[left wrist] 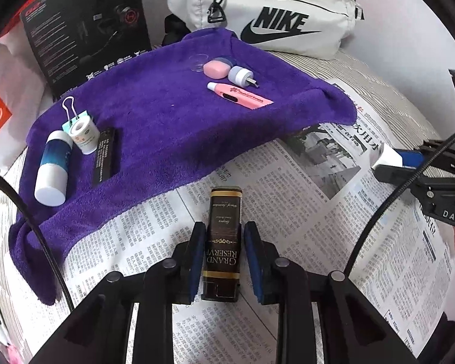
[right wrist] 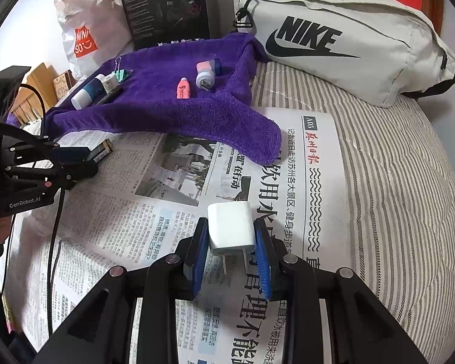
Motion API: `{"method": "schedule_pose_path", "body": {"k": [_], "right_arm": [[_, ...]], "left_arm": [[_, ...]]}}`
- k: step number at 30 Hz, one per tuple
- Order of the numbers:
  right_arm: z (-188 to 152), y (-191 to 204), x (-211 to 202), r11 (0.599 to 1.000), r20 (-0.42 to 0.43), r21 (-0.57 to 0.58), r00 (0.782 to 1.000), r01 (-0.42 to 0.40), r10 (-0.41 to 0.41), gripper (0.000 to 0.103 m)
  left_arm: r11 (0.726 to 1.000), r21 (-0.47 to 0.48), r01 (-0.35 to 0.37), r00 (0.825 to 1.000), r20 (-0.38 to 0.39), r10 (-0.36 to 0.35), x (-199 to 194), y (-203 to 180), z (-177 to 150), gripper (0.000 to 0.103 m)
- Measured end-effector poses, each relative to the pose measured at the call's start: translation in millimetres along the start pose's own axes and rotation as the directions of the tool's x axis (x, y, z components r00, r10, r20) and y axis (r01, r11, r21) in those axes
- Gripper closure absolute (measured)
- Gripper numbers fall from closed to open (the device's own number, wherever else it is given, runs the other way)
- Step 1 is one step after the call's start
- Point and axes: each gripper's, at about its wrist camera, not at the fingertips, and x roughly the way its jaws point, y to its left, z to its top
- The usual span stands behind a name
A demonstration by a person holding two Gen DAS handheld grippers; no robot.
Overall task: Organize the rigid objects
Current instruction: 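Grasp the black-and-gold bottle with the left tool while the right tool holds the charger, then carry the bottle onto the purple towel while the right tool carries the charger over it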
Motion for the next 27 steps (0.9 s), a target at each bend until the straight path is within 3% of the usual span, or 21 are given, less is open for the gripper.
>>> {"method": "schedule_pose_path", "body": {"k": [5,14,27], "right_arm": [[0,1,0,1.0,-0.002,-0.005,1.0,0.005,-0.005,0.074],[5,4,0,1.0,-0.005,-0.005,1.0,-0.009,0.009,0.074],[38,24,-16,0.997,0.05,-0.067,0.997,-0.048,0.051,0.074]], "left_arm": [[1.0,0.014,-0.009,1.0,-0.002,0.009,1,-2,0,0.079],[0.999,-0.042,0.028,1.0,0.0,-0.028,-2,7,-1,0.08],[0.991,-0.123,0.046,0.998,0.056,-0.039,-36,39,-1,0.08]]}}
